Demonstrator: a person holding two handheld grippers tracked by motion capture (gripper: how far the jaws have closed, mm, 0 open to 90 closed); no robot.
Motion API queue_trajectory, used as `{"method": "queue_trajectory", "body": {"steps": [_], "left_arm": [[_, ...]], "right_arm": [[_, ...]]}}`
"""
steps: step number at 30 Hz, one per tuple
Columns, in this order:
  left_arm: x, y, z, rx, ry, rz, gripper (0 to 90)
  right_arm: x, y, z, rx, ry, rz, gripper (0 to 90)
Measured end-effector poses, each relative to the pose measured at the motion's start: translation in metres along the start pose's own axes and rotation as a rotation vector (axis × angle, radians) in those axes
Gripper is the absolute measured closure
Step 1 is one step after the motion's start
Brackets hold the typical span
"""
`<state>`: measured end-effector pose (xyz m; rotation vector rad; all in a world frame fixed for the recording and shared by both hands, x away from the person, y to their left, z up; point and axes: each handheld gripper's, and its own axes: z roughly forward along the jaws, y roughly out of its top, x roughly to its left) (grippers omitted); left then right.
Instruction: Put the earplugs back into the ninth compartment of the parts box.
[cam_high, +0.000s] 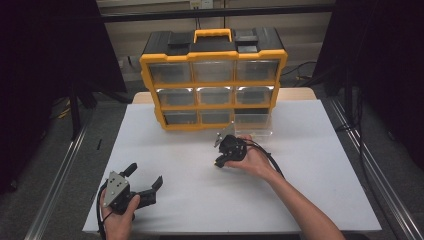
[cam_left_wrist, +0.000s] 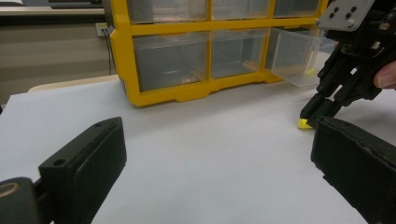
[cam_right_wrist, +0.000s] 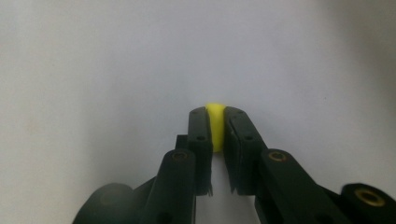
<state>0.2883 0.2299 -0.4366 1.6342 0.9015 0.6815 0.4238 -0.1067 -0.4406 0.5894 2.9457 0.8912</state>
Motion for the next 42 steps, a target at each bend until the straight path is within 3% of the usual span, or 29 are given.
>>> {"method": "queue_trajectory", "body": {"steps": [10, 42], "left_arm": [[0.0, 0.0, 0.0, -0.001, 0.002, -0.001, 3.5], [-0.001, 0.001, 0.0, -0.009, -0.003, -0.007, 3.5]], "right_arm": [[0.006, -0.003, -0.018, -0.085, 0.023, -0.03, 81.2], [0.015, -0.006, -0.075, -0.282, 0.027, -0.027, 81.2]]}}
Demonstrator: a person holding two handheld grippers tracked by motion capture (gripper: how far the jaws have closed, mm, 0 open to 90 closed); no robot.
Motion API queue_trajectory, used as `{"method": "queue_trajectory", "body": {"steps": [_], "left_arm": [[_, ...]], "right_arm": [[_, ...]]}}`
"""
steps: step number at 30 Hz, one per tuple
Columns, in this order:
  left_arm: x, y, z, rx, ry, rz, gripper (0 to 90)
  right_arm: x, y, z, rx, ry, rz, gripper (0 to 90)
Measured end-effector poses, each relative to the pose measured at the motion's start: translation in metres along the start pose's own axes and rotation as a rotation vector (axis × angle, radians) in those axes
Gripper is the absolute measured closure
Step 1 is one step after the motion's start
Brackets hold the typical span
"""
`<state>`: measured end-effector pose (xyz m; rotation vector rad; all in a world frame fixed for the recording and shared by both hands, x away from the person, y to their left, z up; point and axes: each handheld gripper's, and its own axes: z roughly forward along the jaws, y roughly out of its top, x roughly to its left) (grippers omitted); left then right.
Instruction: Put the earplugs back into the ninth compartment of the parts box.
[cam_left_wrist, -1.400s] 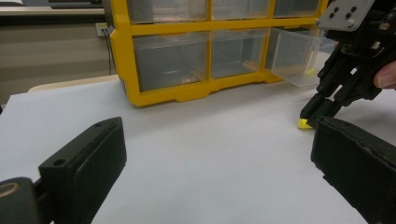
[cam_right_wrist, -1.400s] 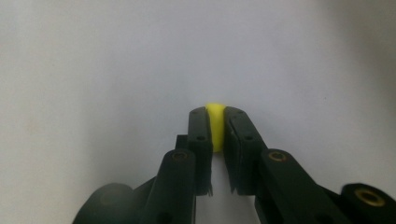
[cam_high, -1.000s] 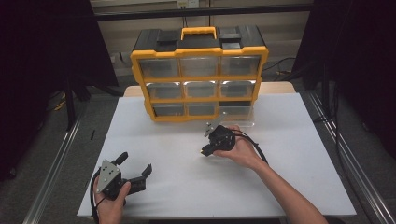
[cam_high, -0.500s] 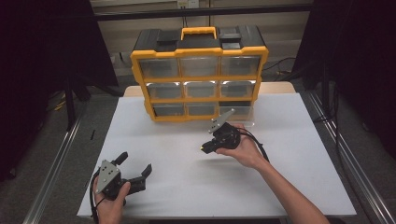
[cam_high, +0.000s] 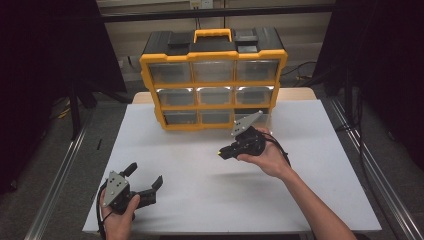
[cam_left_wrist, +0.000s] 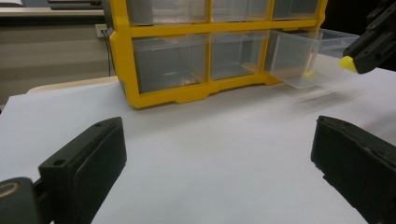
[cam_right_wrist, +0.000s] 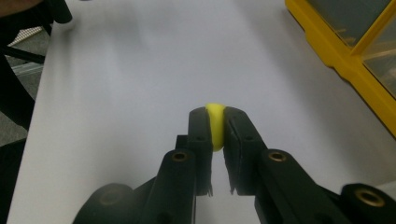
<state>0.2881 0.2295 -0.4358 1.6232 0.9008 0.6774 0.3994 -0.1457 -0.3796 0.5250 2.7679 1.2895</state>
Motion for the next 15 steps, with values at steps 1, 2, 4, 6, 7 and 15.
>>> {"method": "queue_trajectory", "body": {"steps": [1, 2, 4, 6, 7, 15], "left_arm": [[0.0, 0.0, 0.0, -0.004, 0.0, -0.004, 3.5], [0.0, 0.0, 0.0, -0.005, 0.0, -0.004, 3.5], [0.0, 0.0, 0.0, -0.005, -0.001, -0.004, 3.5], [0.0, 0.0, 0.0, -0.005, 0.0, -0.004, 3.5], [0.0, 0.0, 0.0, -0.005, 0.0, -0.005, 3.5], [0.0, 0.001, -0.001, -0.007, 0.001, -0.003, 3.5]], "right_arm": [[0.001, 0.001, -0.002, -0.005, -0.001, -0.002, 81.3], [0.001, 0.001, -0.003, -0.006, -0.001, -0.006, 81.3], [0.002, 0.002, -0.005, -0.012, -0.004, -0.008, 81.3], [0.001, 0.003, -0.007, -0.015, -0.006, -0.01, 81.3], [0.001, 0.003, -0.008, -0.019, -0.007, -0.006, 81.4], [0.0, 0.005, -0.02, -0.039, -0.017, -0.006, 81.7]]}}
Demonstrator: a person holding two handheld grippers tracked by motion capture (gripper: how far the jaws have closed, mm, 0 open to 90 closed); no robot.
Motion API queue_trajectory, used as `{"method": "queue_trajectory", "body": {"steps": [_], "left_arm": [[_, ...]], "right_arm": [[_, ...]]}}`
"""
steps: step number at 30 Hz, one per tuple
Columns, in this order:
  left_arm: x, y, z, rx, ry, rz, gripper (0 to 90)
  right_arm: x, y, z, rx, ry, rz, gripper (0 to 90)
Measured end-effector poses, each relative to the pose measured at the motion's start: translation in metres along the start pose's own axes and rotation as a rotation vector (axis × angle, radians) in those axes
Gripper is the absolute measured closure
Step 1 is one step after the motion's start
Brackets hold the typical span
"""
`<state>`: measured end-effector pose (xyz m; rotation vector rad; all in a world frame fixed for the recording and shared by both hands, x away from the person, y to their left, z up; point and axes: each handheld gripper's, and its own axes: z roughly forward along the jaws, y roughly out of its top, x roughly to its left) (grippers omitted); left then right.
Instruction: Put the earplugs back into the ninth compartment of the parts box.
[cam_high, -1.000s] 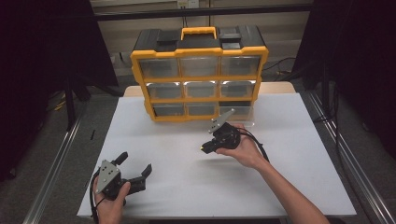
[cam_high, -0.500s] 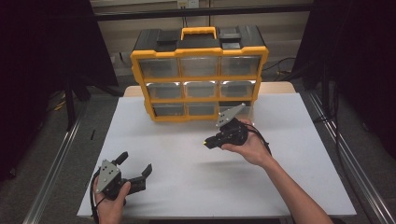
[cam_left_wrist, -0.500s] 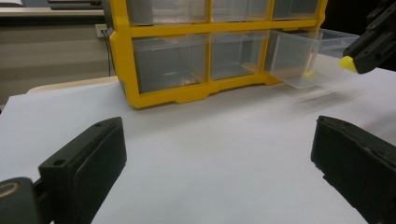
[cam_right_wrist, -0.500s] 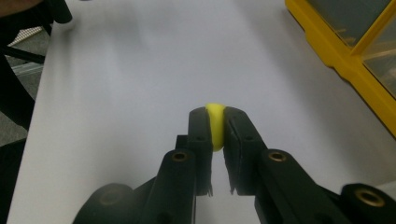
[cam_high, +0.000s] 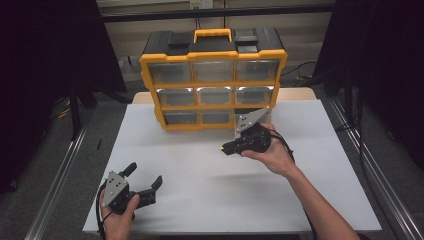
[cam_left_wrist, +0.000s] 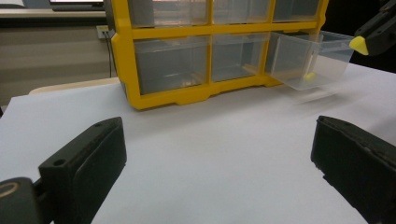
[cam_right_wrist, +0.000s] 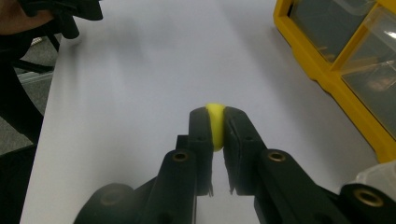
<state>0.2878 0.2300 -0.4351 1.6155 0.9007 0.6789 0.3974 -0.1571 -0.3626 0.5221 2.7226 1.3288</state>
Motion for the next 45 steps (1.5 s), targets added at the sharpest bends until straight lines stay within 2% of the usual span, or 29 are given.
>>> {"method": "queue_trajectory", "body": {"steps": [4, 15, 18, 35, 45], "left_arm": [[0.0, 0.0, 0.0, 0.001, -0.001, 0.011, 3.5], [0.0, 0.0, 0.0, 0.0, -0.001, 0.004, 3.5], [0.0, 0.0, 0.0, -0.001, -0.001, 0.007, 3.5], [0.0, 0.0, 0.0, -0.004, -0.001, 0.002, 3.5], [0.001, 0.0, 0.001, 0.002, 0.0, 0.008, 3.5]], "right_arm": [[0.0, 0.003, -0.008, -0.005, -0.017, -0.004, 81.6], [-0.004, 0.009, -0.03, -0.019, -0.066, -0.016, 81.5], [-0.007, 0.01, -0.037, -0.048, -0.069, -0.004, 81.4], [-0.02, 0.026, -0.067, -0.061, -0.137, 0.006, 81.2], [-0.031, 0.031, -0.08, -0.048, -0.168, 0.02, 81.3]]}}
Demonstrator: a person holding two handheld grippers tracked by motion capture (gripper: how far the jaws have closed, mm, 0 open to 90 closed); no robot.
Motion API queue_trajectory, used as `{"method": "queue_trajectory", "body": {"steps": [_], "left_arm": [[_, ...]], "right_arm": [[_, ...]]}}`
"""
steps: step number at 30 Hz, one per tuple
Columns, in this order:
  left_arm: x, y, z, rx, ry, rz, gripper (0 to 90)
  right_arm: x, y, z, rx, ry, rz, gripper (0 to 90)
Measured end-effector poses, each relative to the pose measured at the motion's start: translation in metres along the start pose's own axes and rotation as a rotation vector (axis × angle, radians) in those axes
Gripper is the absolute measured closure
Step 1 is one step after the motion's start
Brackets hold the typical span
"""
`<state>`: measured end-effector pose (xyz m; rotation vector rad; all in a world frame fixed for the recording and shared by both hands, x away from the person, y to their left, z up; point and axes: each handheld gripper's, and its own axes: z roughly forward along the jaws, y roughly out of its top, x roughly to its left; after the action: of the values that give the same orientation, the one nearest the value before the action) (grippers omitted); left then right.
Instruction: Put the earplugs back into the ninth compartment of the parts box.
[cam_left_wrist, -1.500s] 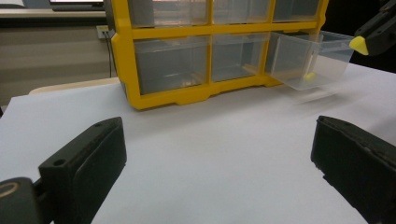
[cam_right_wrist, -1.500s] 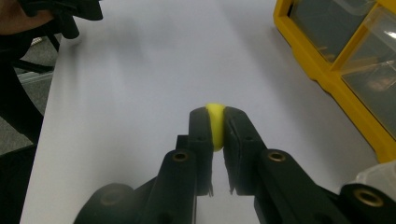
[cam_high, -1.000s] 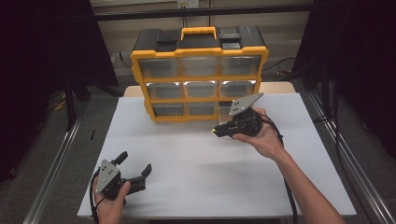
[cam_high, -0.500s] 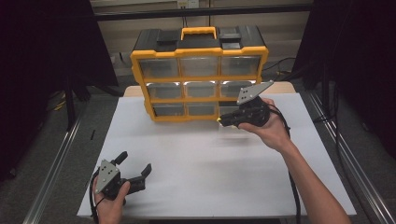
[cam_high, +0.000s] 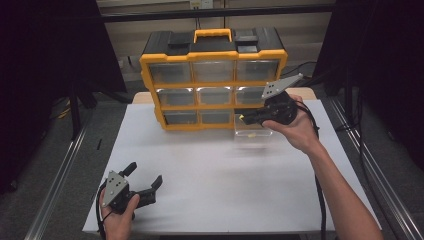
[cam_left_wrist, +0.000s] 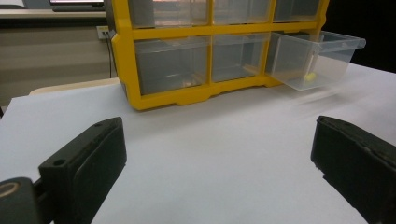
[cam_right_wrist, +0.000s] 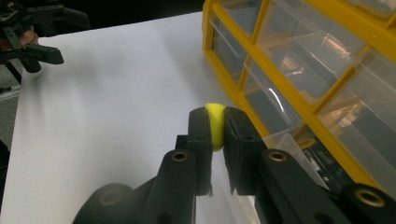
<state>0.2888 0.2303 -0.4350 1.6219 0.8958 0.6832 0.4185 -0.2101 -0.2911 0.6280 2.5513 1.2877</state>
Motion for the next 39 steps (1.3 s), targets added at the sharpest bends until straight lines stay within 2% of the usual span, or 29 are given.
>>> {"method": "queue_trajectory", "body": {"steps": [9, 18, 23, 33, 39], "left_arm": [[0.0, 0.0, 0.0, 0.0, 0.0, -0.001, 3.5], [0.0, 0.0, 0.0, -0.006, 0.001, -0.005, 3.5], [0.0, 0.0, 0.0, 0.002, 0.002, -0.002, 3.5], [0.0, 0.0, 0.001, 0.001, 0.001, 0.001, 3.5], [0.0, 0.0, 0.0, 0.002, 0.001, 0.001, 3.5]], "right_arm": [[-0.011, 0.007, -0.005, 0.029, -0.027, 0.013, 81.4], [-0.025, 0.004, -0.004, 0.058, -0.059, 0.049, 81.5], [-0.029, 0.007, -0.005, 0.056, -0.082, 0.041, 81.5], [-0.041, 0.005, 0.009, 0.159, -0.106, 0.075, 81.2], [-0.042, 0.0, 0.017, 0.207, -0.095, 0.077, 81.3]]}}
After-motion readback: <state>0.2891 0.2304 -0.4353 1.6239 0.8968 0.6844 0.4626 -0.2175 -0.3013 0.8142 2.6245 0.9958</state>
